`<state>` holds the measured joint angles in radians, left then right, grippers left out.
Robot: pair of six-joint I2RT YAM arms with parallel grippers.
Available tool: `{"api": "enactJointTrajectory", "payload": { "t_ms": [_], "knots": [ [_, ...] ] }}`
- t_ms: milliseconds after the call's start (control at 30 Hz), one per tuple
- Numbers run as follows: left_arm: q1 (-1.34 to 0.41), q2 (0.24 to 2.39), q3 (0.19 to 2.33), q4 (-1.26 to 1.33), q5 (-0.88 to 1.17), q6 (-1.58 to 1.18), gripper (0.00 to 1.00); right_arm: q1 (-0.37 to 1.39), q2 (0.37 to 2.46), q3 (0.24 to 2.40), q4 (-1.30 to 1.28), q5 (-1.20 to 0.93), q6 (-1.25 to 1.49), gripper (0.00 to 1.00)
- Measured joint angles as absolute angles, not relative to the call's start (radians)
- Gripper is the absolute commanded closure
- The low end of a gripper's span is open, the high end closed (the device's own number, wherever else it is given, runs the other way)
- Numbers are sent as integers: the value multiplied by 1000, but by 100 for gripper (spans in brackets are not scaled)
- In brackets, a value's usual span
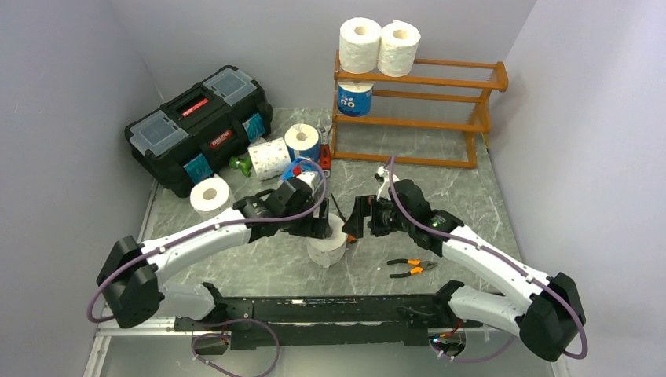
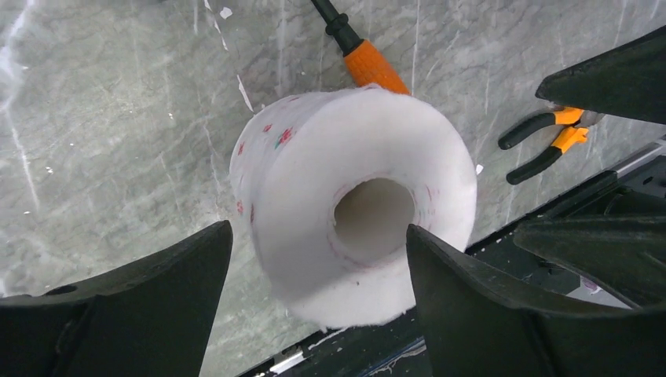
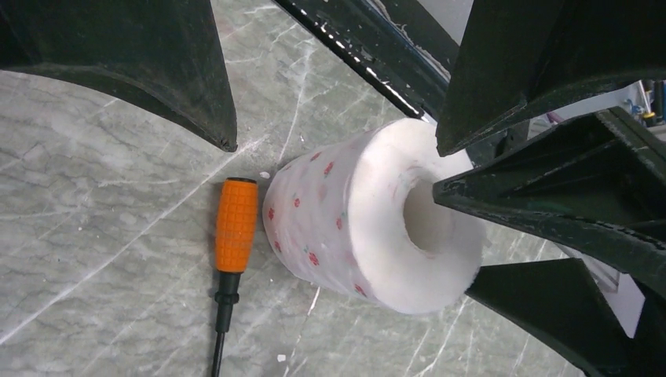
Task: Place and organize the paper towels onto the shelf
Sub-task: Place the paper towel at the center of the board.
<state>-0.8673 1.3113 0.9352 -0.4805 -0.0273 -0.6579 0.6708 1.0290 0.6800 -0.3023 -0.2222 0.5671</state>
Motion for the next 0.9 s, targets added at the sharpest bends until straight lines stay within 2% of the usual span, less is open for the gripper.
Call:
{"api": "enactJointTrajectory", "payload": {
  "t_ms": [200, 500, 733, 900],
  "knots": [
    [-868, 1162, 894, -502, -134, -680, 11, 724, 1079, 751, -323, -170, 556, 4],
    [-868, 857, 641, -524, -367, -844, 10, 809, 1227, 844, -352, -78, 548, 11],
    [-868, 699, 556, -546, -476, -933, 9, 845, 1309, 892, -366, -42, 542, 20],
    [-868, 670, 554, -546, -517, -958, 9, 847, 1329, 897, -370, -30, 540, 28]
  ]
}}
